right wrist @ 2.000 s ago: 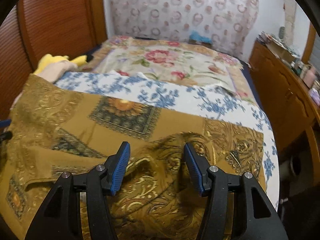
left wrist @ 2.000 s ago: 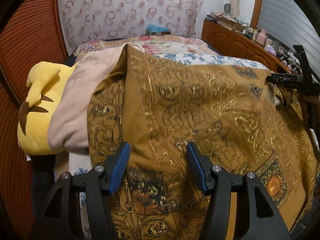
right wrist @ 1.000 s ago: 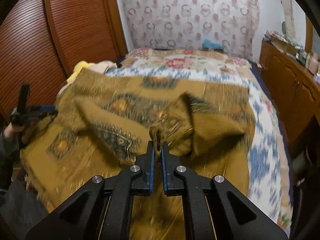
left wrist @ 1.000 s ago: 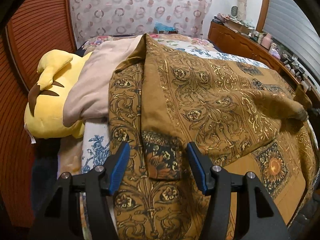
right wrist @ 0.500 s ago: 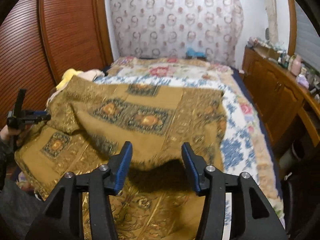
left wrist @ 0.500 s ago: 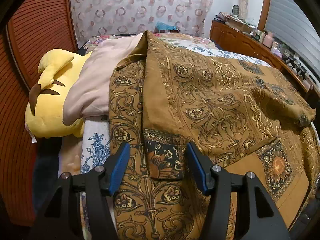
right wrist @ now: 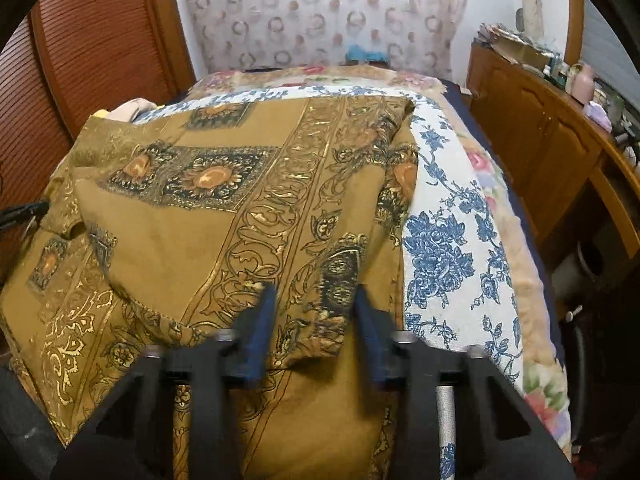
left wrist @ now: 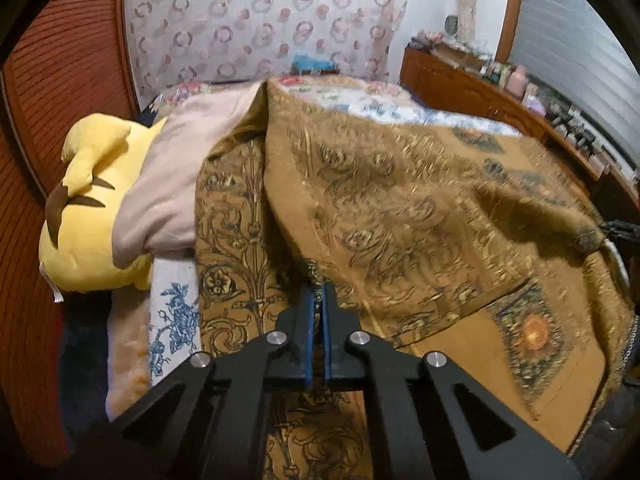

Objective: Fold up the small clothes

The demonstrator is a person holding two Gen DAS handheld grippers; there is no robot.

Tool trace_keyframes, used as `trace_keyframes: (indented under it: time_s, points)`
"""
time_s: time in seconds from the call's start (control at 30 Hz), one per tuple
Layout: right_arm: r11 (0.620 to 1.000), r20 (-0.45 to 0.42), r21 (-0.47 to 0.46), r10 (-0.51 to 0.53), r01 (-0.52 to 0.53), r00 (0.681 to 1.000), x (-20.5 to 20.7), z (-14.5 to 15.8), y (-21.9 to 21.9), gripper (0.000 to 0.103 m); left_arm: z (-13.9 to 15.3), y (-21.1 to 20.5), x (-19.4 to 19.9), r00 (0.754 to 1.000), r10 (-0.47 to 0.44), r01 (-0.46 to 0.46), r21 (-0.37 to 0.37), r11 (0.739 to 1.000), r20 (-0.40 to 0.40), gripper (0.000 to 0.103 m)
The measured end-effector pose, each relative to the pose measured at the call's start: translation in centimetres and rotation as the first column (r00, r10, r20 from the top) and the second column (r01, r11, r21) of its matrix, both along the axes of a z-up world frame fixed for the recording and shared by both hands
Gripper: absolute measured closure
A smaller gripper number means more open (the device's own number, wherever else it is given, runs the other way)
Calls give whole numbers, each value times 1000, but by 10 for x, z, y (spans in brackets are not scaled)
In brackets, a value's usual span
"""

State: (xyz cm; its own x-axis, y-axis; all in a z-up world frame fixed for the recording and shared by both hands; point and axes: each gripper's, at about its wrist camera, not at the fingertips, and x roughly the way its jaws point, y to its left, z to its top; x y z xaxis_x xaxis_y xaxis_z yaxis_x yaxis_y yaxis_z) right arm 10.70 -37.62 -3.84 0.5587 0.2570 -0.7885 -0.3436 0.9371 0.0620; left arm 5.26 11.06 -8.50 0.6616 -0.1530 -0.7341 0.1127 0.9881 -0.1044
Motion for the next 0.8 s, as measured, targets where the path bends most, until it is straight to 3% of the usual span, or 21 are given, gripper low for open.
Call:
trace_keyframes:
  time_s: [0.1, 0.37, 0.63, 0.8]
  points:
    - [999, 37, 23, 22, -23, 999, -5, 10, -3, 96, 17, 6, -10, 998, 10, -9, -22, 1000, 54, 102]
    - [994, 143, 99, 27, -42, 989, -22, 61, -19, 98, 67, 29, -42, 987, 40, -29, -76, 997, 155, 102]
    - [986, 142, 131, 82, -101, 986, -62, 93, -23, 99, 78, 44, -82, 988, 44, -32, -86, 996, 150, 102]
    - [988, 124, 100, 107, -120, 986, -89, 97, -20, 98, 73, 41, -101, 992, 41, -30, -86, 996, 122, 102]
